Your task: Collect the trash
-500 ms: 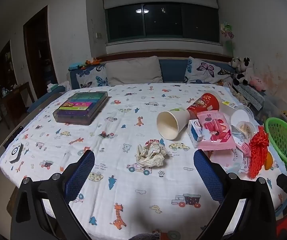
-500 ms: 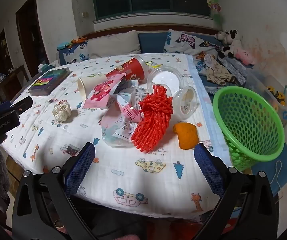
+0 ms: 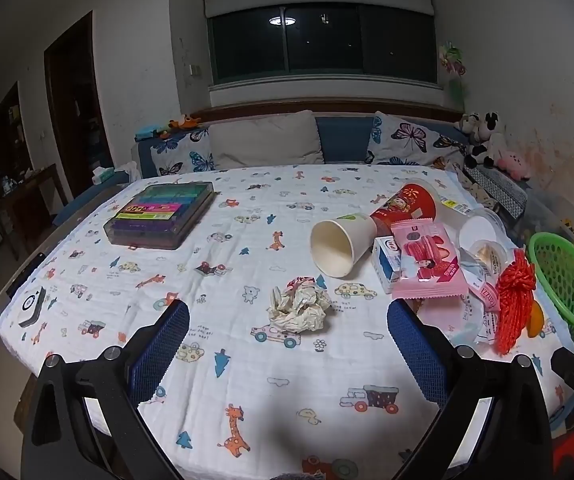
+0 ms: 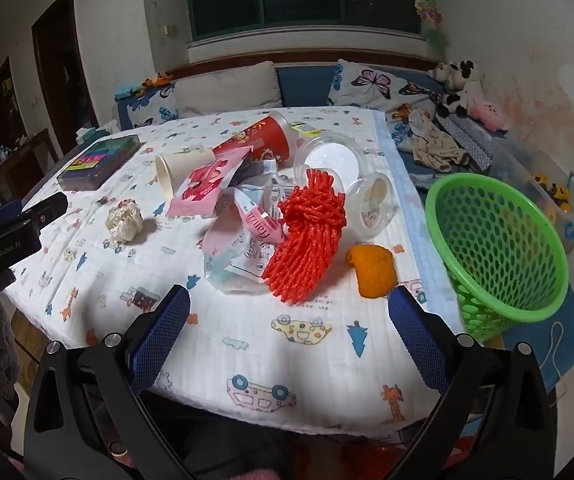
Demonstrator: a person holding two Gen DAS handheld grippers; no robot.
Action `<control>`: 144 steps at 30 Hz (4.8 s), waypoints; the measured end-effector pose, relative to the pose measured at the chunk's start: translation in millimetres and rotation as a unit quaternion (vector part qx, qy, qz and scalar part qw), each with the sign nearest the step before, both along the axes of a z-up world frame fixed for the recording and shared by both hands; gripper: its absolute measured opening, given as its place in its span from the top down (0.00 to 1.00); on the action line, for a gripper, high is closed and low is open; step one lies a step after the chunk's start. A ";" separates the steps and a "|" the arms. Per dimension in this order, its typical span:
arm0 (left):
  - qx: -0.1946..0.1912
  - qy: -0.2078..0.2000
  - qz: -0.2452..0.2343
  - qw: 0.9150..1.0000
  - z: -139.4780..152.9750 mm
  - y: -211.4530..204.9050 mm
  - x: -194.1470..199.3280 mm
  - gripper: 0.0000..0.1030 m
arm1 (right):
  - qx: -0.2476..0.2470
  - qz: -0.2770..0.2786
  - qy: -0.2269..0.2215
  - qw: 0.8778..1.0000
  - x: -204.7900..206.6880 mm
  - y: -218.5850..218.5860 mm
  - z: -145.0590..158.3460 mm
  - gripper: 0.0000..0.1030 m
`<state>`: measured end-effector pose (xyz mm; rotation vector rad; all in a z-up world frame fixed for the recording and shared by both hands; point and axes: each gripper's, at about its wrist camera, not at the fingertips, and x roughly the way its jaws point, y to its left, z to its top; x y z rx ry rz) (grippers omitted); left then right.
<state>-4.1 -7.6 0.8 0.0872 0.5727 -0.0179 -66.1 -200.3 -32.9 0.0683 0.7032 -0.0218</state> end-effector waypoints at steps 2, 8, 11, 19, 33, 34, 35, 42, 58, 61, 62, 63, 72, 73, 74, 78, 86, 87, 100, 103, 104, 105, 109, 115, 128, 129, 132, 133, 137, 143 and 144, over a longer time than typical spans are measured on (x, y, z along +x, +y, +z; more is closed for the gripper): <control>-0.001 0.001 -0.001 1.000 0.3 0.4 0.1 0.07 | -0.001 0.001 0.000 1.000 0.2 1.2 0.1 0.04; 0.000 0.001 -0.002 1.000 -0.7 0.8 0.2 0.07 | 0.001 -0.001 -0.002 1.000 -1.1 -1.0 1.4 0.04; -0.001 0.002 -0.002 1.000 0.3 3.2 0.8 0.07 | 0.001 -0.001 -0.002 1.000 -0.8 -1.0 1.0 0.04; -0.002 0.005 -0.002 1.000 -3.5 4.2 3.3 0.07 | 0.002 -0.001 -0.001 1.000 -0.3 -1.0 0.3 0.04; 0.001 0.006 -0.003 1.000 -4.0 2.5 5.7 0.07 | 0.000 -0.004 0.001 1.000 3.6 -2.8 -2.0 0.04; 0.001 0.007 -0.003 1.000 -4.0 2.6 5.8 0.07 | 0.000 -0.004 0.001 1.000 4.4 -3.3 -2.4 0.04; 0.002 0.007 -0.003 1.000 -4.1 2.0 6.8 0.07 | 0.001 -0.005 0.001 1.000 5.2 -3.7 -2.7 0.04; 0.004 0.010 -0.002 1.000 -4.6 -1.0 10.7 0.07 | 0.001 -0.004 0.002 1.000 6.5 -4.5 -3.2 0.04; 0.010 0.017 -0.003 1.000 -9.1 -4.8 27.6 0.07 | 0.004 -0.010 0.003 1.000 21.7 -14.9 -4.7 0.06; 0.010 0.021 -0.003 1.000 -8.9 -5.0 33.2 0.07 | 0.000 -0.010 0.005 1.000 28.9 -19.1 -5.4 0.07; 0.010 0.022 -0.004 1.000 -8.8 -5.2 34.5 0.07 | -0.001 -0.011 0.005 1.000 31.1 -20.7 -5.9 0.07; 0.010 0.023 -0.005 1.000 -8.8 -5.5 36.0 0.07 | -0.001 -0.011 0.006 1.000 33.5 -22.2 -6.5 0.08; 0.008 0.038 -0.019 0.999 -10.0 -9.7 53.0 0.07 | 0.011 -0.003 0.014 1.000 66.3 -39.5 -14.3 0.19; 0.008 0.040 -0.025 0.999 -10.2 -11.6 55.8 0.07 | 0.013 -0.003 0.016 1.000 72.1 -41.0 -16.8 0.21; 0.009 0.042 -0.028 0.999 -10.6 -13.1 57.6 0.07 | 0.014 -0.001 0.018 1.000 74.8 -41.7 -17.8 0.22; 0.003 0.053 -0.049 0.997 -11.2 -20.7 67.8 0.07 | 0.023 0.005 0.026 0.999 90.8 -44.5 -24.9 0.28; -0.029 0.087 -0.110 0.990 -10.5 -45.4 91.3 0.07 | 0.052 0.017 0.041 0.998 102.2 -51.9 -36.3 0.52; -0.031 0.092 -0.122 0.988 -10.6 -52.1 95.5 0.07 | 0.056 0.018 0.041 0.997 101.3 -52.7 -37.1 0.55; -0.034 0.183 -0.201 0.962 -37.1 -111.1 149.6 0.07 | 0.041 0.026 0.011 0.999 84.2 -56.9 -24.5 0.70; -0.035 0.202 -0.205 0.957 -46.5 -112.9 158.0 0.07 | 0.042 0.025 0.006 0.999 82.4 -60.5 -21.8 0.70; -0.039 0.209 -0.208 0.955 -49.0 -112.2 160.1 0.07 | 0.043 0.023 0.004 0.999 81.2 -61.9 -20.4 0.70; -0.043 0.216 -0.208 0.953 -51.6 -111.3 162.5 0.07 | 0.044 0.023 0.002 0.999 80.1 -63.1 -19.2 0.70; -0.064 0.236 -0.211 0.946 -59.3 -106.3 169.4 0.15 | 0.043 0.016 -0.006 0.999 75.7 -68.9 -13.1 0.69; -0.083 0.236 -0.222 0.943 -58.4 -101.5 164.7 0.38 | 0.046 -0.001 -0.012 0.999 67.1 -81.4 -6.0 0.70; -0.087 0.167 -0.236 0.953 -9.7 -86.3 134.4 0.45 | 0.033 -0.068 -0.031 0.997 46.8 -125.7 8.4 0.69; -0.090 0.159 -0.240 0.953 -2.3 -87.5 131.4 0.45 | 0.031 -0.075 -0.031 0.996 44.9 -131.1 9.0 0.69; -0.098 0.143 -0.257 0.951 12.9 -96.7 125.5 0.45 | 0.021 -0.102 -0.030 0.994 41.3 -149.3 9.0 0.69; -0.099 0.136 -0.268 0.949 20.2 -104.3 122.7 0.45 | 0.018 -0.109 -0.030 0.993 40.5 -156.0 8.7 0.69; -0.103 0.130 -0.290 0.942 32.4 -131.7 118.8 0.45 | 0.004 -0.141 -0.022 0.990 40.8 -181.4 4.1 0.69; -0.097 0.133 -0.319 0.933 37.3 -184.8 120.1 0.45 | -0.012 -0.173 -0.010 0.985 44.6 -216.0 -6.1 0.67; -0.095 0.134 -0.323 0.932 36.9 -193.2 120.8 0.45 | -0.011 -0.178 -0.008 0.984 44.3 -220.8 -8.1 0.67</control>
